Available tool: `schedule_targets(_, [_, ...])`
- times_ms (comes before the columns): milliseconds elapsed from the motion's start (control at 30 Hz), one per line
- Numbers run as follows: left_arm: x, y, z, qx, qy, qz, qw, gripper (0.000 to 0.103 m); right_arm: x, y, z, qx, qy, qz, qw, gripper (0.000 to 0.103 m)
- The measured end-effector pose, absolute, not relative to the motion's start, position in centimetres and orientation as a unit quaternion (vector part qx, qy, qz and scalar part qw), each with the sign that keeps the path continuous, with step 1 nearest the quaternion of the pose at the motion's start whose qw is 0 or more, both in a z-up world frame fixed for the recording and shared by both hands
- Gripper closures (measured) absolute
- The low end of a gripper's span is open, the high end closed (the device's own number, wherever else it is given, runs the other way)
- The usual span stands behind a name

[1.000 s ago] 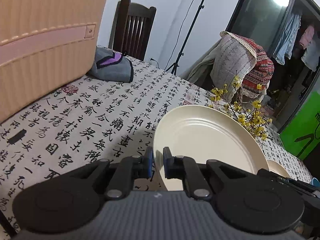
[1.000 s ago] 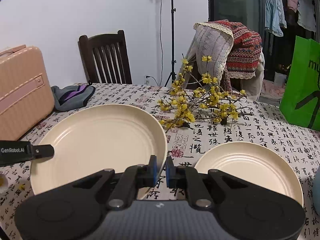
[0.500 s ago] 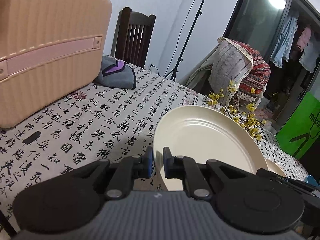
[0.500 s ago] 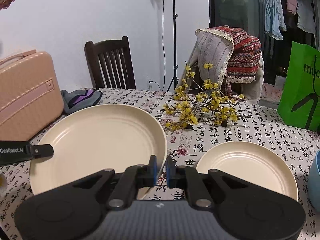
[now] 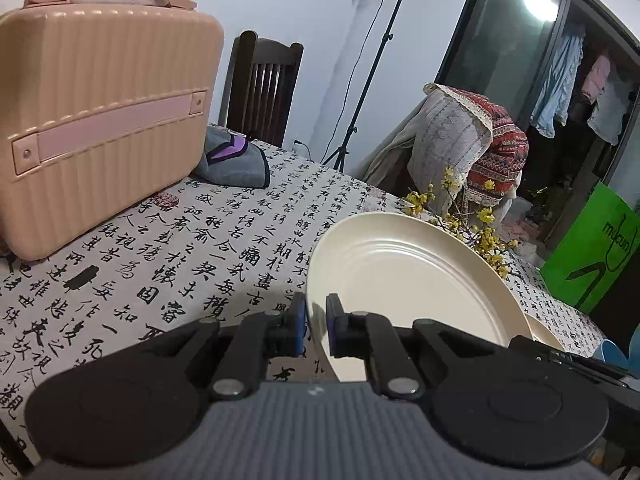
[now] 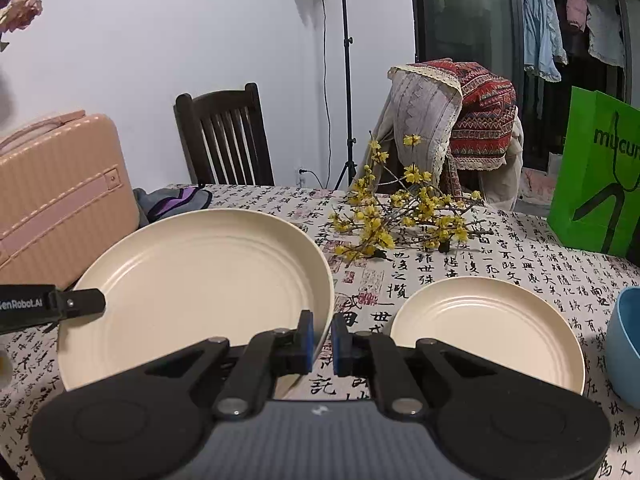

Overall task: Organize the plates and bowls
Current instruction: 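Hold the cream plate raised in the left gripper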

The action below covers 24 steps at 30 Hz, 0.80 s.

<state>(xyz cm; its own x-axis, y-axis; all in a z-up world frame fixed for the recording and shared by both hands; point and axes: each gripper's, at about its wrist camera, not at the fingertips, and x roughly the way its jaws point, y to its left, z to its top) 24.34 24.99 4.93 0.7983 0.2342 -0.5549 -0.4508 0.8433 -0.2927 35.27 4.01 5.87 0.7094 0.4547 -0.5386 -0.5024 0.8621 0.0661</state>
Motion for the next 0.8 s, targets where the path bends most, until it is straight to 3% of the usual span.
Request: schedule_targets(800, [19.7,22.8,6.2,-0.199,0.242,0.17,0.934,0.092,30.8,1.0,6.6,-0.024,0.269,0.263,0.926,0.094])
